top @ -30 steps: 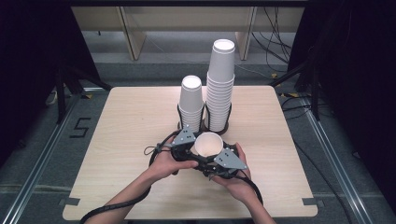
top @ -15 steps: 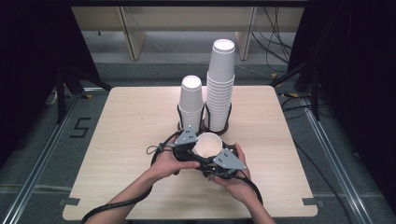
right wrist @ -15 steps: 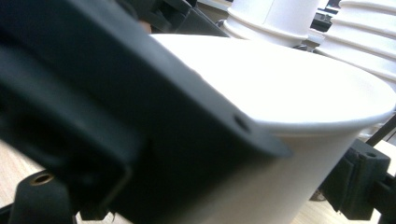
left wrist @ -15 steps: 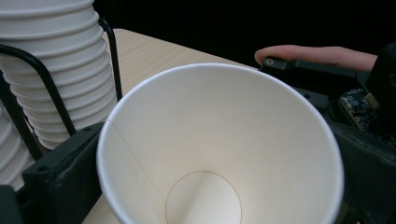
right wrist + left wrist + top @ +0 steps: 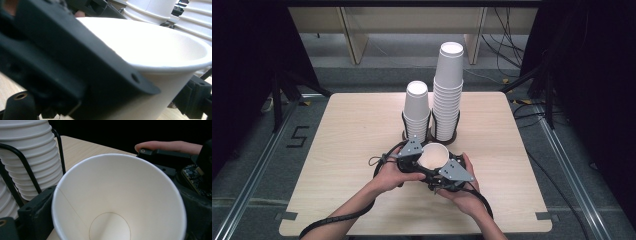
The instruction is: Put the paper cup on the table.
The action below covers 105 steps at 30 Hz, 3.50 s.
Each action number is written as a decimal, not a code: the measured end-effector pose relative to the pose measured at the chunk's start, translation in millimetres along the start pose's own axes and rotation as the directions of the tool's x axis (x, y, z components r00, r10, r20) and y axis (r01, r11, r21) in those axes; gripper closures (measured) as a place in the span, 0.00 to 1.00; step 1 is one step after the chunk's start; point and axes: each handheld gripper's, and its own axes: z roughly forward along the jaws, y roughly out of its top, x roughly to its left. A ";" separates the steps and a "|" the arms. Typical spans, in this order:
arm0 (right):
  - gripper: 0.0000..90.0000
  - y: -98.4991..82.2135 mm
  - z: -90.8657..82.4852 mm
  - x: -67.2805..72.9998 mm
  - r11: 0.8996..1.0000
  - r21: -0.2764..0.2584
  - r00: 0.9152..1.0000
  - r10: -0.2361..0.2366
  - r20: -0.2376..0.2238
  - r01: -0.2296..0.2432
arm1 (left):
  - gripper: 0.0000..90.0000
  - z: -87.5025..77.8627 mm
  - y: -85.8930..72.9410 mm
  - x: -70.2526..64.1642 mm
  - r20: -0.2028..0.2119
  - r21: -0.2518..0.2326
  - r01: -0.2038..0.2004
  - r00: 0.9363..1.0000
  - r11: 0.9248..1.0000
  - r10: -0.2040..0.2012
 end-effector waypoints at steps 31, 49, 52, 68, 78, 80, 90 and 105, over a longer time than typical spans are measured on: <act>0.00 -4.6 -2.6 5.1 0.997 0.074 0.999 0.012 -0.034 -0.010 | 0.07 -8.6 -2.7 7.7 -0.066 -0.036 -0.002 0.998 0.999 0.000; 0.00 -12.7 -16.4 -0.9 0.998 0.065 1.000 0.016 -0.010 -0.016 | 0.06 -27.0 -10.5 20.6 -0.134 -0.034 -0.021 0.991 0.999 0.016; 0.00 -14.4 -18.6 -3.1 0.998 0.066 1.000 0.025 -0.004 -0.025 | 0.06 -31.5 -13.1 20.9 -0.147 -0.031 -0.003 0.989 1.000 -0.002; 0.00 -22.7 -29.7 -16.3 0.995 0.066 0.996 0.070 0.053 -0.074 | 0.06 -55.1 -19.2 23.4 -0.206 -0.050 0.016 0.978 0.999 -0.026; 0.01 -28.7 -35.1 -23.8 0.992 0.066 0.991 0.105 0.085 -0.111 | 0.06 -68.6 -25.3 28.4 -0.253 -0.050 0.023 0.967 0.998 -0.035; 0.01 -29.5 -35.4 -25.8 0.993 0.055 0.990 0.093 0.109 -0.100 | 0.06 -71.0 -26.2 28.7 -0.262 -0.053 0.026 0.964 0.998 -0.039; 0.01 -32.1 -37.9 -31.2 0.992 0.048 0.985 0.107 0.136 -0.114 | 0.06 -85.1 -30.2 30.5 -0.306 -0.056 0.027 0.951 0.998 -0.042; 0.01 -35.2 -42.9 -34.2 0.982 0.041 0.972 0.174 0.160 -0.183 | 0.06 -112.4 -45.2 33.6 -0.389 -0.055 0.044 0.919 0.998 -0.062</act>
